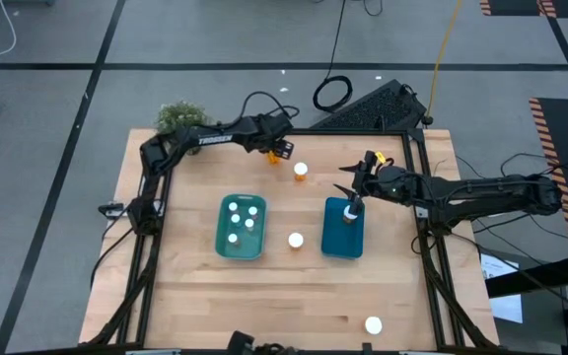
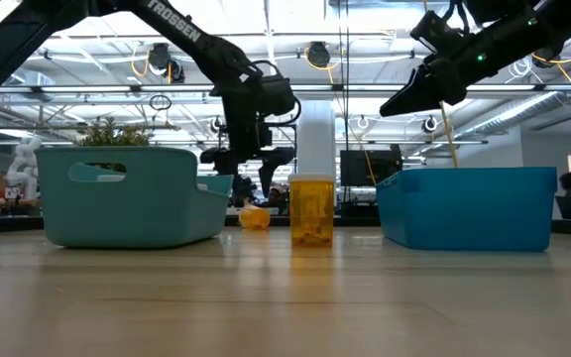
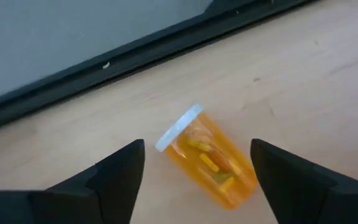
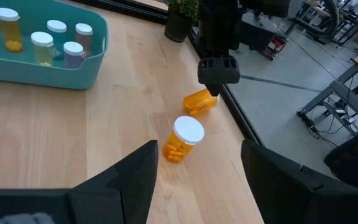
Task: Pick and place medicine bottles into bin by pill shape (circle, oval)
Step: Put the large orange pill bottle into the blue bin
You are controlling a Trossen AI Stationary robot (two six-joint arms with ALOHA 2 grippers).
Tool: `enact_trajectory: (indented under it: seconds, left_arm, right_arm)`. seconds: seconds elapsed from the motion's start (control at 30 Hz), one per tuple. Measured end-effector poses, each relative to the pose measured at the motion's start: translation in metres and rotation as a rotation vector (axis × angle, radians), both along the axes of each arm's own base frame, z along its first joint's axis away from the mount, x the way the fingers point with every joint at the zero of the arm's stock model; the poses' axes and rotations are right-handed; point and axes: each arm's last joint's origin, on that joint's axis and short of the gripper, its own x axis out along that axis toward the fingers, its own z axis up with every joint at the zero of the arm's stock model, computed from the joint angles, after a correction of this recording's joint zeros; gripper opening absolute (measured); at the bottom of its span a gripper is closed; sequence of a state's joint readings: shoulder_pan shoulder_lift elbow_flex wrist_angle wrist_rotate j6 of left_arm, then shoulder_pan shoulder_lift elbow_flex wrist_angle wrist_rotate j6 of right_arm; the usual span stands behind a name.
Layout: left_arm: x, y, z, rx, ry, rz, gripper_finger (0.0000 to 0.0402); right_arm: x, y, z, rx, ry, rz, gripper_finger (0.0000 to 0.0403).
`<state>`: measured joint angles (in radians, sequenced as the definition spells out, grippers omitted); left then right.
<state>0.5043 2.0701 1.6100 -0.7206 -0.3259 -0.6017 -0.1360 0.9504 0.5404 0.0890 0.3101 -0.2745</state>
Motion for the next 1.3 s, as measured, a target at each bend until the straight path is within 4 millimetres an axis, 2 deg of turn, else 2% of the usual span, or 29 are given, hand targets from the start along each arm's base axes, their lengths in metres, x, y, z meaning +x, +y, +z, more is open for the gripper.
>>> enact_trajectory:
  seconds: [0.27,0.43,0.5,0.7,0.87,1.3]
  left_arm:
    - [0.008,-0.015,0.000,-0.011,-0.073,0.132,0.0359]
    - [0.006,-0.012,0.000,-0.005,-0.102,0.212,0.0366]
    - [0.005,-0.009,-0.001,-0.009,-0.104,0.220,0.0358]
    - [0.003,0.008,-0.022,-0.103,-0.113,0.228,0.0321]
    - [0.003,0.010,-0.034,-0.118,-0.078,0.218,0.0296]
    - [0.009,0.012,-0.033,-0.053,-0.055,0.050,0.0225]
  right_arm:
    - [0.000,0.000,0.000,0.000,0.004,0.001,0.0224]
    - [-0.001,0.000,-0.003,0.004,0.032,0.001,0.0224]
    - [-0.002,0.000,-0.004,0.005,0.049,0.002,0.0224]
    - [-0.003,0.000,-0.005,0.004,0.065,0.004,0.0224]
    - [-0.003,0.000,-0.005,0.006,0.062,0.003,0.0224]
    - [-0.002,0.000,-0.005,0.003,0.057,0.004,0.0224]
